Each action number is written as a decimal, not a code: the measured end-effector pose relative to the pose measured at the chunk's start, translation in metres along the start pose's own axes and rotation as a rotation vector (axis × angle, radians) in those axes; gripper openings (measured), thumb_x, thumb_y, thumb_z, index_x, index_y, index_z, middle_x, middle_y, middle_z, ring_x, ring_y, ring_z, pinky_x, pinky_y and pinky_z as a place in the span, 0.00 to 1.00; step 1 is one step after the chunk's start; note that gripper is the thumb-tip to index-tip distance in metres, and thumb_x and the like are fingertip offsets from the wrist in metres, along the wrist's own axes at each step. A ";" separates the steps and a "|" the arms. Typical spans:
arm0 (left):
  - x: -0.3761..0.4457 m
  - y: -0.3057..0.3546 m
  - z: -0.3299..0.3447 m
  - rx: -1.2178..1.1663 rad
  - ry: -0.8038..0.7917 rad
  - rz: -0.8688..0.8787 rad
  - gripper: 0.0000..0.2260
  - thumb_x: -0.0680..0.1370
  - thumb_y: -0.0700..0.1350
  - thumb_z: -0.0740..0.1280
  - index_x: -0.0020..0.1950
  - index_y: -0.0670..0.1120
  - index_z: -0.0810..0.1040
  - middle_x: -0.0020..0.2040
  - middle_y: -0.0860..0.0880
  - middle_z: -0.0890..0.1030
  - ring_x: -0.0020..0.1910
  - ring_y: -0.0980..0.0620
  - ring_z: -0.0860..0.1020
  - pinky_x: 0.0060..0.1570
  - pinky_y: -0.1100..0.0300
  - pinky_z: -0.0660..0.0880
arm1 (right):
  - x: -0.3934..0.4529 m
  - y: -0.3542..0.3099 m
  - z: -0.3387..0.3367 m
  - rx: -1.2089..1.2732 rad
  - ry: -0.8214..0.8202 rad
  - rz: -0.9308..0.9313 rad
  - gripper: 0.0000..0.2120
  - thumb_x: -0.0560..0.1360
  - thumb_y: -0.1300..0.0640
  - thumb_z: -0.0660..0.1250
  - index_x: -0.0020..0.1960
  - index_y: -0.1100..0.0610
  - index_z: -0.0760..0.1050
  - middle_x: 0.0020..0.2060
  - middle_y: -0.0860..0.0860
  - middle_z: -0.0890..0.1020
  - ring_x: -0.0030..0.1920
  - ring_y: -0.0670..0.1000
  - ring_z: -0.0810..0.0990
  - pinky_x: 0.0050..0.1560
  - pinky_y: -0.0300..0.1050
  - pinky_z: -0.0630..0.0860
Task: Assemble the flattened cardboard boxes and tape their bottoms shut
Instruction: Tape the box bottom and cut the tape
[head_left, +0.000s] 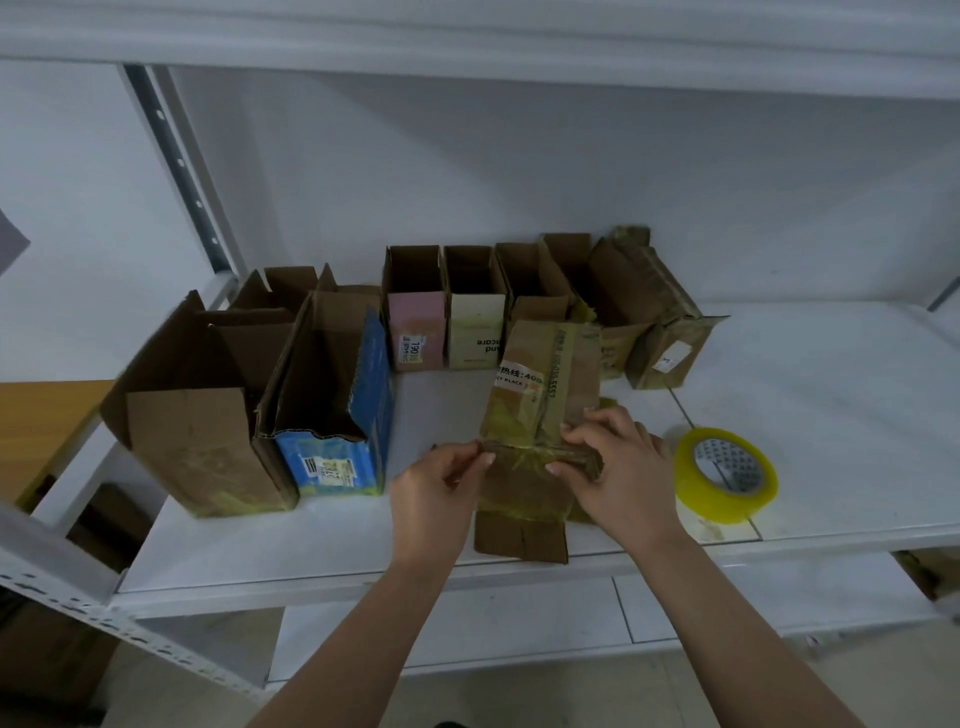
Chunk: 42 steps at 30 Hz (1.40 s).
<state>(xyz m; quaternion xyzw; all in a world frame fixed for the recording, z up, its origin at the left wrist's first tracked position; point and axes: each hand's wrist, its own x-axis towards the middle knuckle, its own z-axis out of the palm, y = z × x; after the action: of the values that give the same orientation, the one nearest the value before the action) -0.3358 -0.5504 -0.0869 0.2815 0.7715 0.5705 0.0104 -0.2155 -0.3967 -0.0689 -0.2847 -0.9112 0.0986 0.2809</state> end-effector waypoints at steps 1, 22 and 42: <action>-0.001 -0.001 -0.002 -0.035 -0.043 -0.018 0.07 0.74 0.46 0.73 0.50 0.48 0.85 0.42 0.55 0.84 0.41 0.62 0.82 0.40 0.71 0.77 | 0.000 0.000 0.000 -0.001 0.000 0.000 0.18 0.62 0.48 0.81 0.49 0.51 0.83 0.52 0.50 0.79 0.49 0.57 0.81 0.49 0.52 0.72; 0.033 -0.017 -0.001 -0.075 -0.297 -0.001 0.12 0.73 0.44 0.74 0.44 0.54 0.71 0.41 0.54 0.78 0.40 0.55 0.77 0.41 0.57 0.77 | 0.004 0.006 -0.006 0.066 -0.105 -0.023 0.18 0.64 0.53 0.80 0.53 0.52 0.83 0.55 0.51 0.78 0.56 0.55 0.80 0.54 0.54 0.70; 0.045 0.003 0.034 0.220 -0.451 0.511 0.19 0.75 0.41 0.71 0.66 0.44 0.77 0.70 0.45 0.72 0.73 0.52 0.61 0.74 0.55 0.58 | -0.013 0.004 -0.001 -0.227 0.131 -0.062 0.18 0.70 0.48 0.68 0.25 0.54 0.70 0.20 0.50 0.72 0.21 0.55 0.72 0.31 0.41 0.62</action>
<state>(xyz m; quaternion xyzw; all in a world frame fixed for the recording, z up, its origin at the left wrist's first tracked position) -0.3614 -0.5003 -0.0824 0.5837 0.7112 0.3916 0.0070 -0.2043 -0.4005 -0.0757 -0.2924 -0.9045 -0.0329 0.3088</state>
